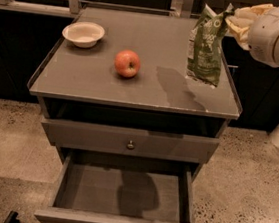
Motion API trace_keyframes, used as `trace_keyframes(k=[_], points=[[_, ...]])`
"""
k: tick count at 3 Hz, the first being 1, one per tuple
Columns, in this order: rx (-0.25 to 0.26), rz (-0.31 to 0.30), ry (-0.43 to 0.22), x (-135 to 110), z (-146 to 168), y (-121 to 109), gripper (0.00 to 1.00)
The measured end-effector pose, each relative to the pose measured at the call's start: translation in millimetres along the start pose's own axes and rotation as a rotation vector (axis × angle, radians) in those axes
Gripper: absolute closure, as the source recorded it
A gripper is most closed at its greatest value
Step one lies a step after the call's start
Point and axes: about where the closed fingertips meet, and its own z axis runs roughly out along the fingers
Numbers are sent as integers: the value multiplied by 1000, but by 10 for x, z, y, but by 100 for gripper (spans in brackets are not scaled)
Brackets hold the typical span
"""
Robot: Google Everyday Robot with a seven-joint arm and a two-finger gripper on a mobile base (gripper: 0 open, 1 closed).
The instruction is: Pick green jalapeno chip bag from middle drawer and place on counter
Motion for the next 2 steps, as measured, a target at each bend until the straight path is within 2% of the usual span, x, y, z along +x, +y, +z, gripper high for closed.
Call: trace_keyframes(k=[1,2], points=[[0,0,0,0,0,0,59],[0,0,0,0,0,0,27]])
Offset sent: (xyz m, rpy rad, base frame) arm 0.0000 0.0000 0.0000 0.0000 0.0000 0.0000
